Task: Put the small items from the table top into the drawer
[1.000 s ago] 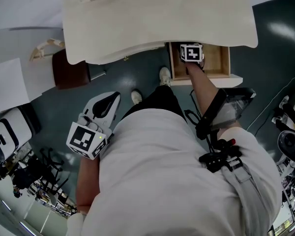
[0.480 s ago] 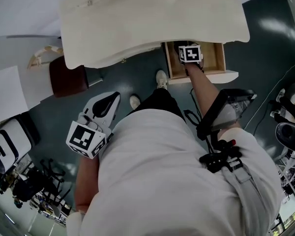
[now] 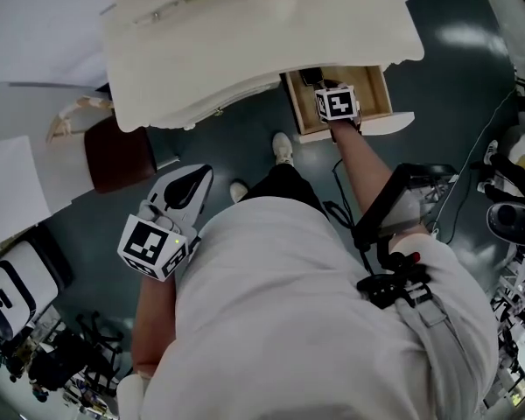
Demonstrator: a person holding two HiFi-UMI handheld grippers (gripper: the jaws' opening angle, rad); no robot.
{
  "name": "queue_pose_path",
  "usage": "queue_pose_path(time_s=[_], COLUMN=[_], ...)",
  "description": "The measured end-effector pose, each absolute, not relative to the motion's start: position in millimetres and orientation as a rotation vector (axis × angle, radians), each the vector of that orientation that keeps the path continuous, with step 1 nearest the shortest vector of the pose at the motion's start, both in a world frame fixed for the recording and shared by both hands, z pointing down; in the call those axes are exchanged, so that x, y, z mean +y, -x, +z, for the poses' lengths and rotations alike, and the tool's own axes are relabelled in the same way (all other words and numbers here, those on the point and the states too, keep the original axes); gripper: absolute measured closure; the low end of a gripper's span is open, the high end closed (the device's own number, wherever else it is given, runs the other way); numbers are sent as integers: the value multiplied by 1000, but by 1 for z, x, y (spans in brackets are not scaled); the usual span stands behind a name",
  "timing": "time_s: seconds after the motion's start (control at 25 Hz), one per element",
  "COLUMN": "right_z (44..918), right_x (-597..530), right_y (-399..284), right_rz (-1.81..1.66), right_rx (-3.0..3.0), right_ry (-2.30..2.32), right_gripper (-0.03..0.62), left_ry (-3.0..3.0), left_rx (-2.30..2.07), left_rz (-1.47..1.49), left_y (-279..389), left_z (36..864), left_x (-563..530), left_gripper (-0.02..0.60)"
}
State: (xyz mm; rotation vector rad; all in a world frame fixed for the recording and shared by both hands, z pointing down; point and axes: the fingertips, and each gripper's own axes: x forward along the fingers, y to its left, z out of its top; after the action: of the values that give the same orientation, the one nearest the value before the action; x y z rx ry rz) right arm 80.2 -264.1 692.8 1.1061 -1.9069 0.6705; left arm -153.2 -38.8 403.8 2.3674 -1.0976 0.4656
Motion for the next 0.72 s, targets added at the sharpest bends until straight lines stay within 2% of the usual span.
queue_pose_path(time_s=[0.16,0.72], right_z=[674,625], right_x=[-242,-119], right_y=[-79,-51], right_rz=[638,665], right_rx=[-1910,-1973], right_ry=[-1133,-1105], right_gripper=[587,592], left_ry=[-2407,-2489], left_rx=[-1064,-982], left_rz=[444,394], left_y=[162,189], left_z=[404,407], left_x=[-23,44], left_gripper=[580,580])
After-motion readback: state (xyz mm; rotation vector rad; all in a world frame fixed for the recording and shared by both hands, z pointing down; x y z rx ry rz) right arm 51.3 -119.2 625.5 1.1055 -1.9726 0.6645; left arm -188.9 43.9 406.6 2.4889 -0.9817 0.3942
